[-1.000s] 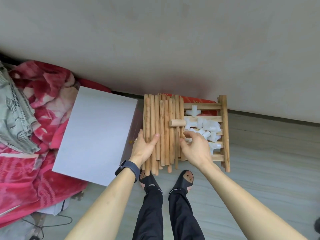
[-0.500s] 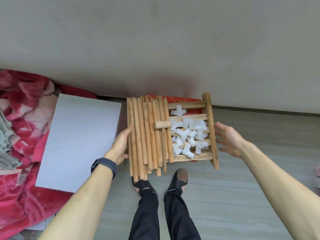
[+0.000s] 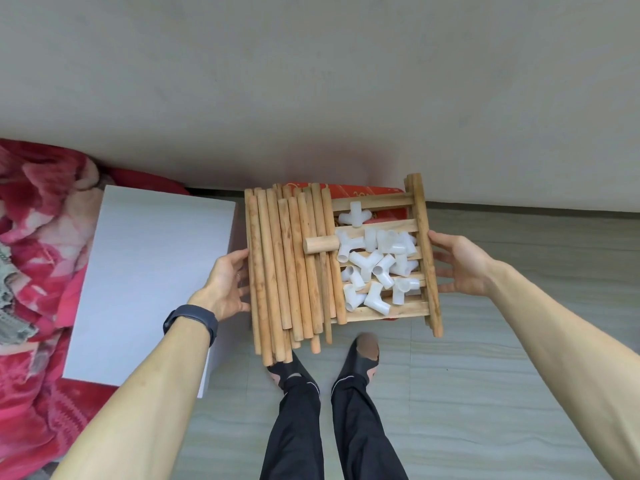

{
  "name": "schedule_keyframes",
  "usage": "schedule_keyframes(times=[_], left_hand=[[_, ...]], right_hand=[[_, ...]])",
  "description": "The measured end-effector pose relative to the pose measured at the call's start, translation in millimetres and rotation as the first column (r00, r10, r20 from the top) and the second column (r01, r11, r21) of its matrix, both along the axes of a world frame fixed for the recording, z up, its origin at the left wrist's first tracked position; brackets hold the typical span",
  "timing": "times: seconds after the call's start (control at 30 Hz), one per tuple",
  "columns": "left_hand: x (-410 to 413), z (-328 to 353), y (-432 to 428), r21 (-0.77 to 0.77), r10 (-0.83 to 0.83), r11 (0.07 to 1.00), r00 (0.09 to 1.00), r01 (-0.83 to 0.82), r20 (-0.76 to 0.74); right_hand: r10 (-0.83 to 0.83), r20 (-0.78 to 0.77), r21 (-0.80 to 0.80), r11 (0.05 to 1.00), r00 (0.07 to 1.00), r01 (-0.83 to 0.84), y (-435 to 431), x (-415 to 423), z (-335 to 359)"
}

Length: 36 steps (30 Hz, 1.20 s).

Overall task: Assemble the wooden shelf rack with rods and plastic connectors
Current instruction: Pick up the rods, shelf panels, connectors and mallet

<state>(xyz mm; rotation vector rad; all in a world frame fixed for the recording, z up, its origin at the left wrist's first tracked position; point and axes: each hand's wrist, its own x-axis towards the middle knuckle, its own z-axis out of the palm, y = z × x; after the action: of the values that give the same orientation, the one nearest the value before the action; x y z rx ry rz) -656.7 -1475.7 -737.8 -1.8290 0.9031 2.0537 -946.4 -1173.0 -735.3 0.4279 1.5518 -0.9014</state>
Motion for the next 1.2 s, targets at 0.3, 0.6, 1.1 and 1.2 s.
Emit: schedule_keyframes(times=[0.3,0.6,1.1,1.2], left_hand=[[-1,3,5,-0.006,0.056,0.998,0.998,-0.056,0.018],[12,44,23,0.017,0.02,1.0,1.0,-0.02,0.01],[14,278,89,-0.112,-0.303,0.95,0.944,0.29,-0.131],[13,298,111,-0.135,-0.371,0.926,0.918,0.354,-0.14]], right_hand=[[-0.05,-0.023,0.013,0.999,0.999,0.05,11,7,-9],[-0.133,-0.074,0.009,0.991,0.988,0.134,40,34,37],[-0.29,-0.129,-0.157,0.95,0.948,0.27,174,114,267],[-0.361,-0.178,-0.174,0.927,0.915,0.332,208,150,293]])
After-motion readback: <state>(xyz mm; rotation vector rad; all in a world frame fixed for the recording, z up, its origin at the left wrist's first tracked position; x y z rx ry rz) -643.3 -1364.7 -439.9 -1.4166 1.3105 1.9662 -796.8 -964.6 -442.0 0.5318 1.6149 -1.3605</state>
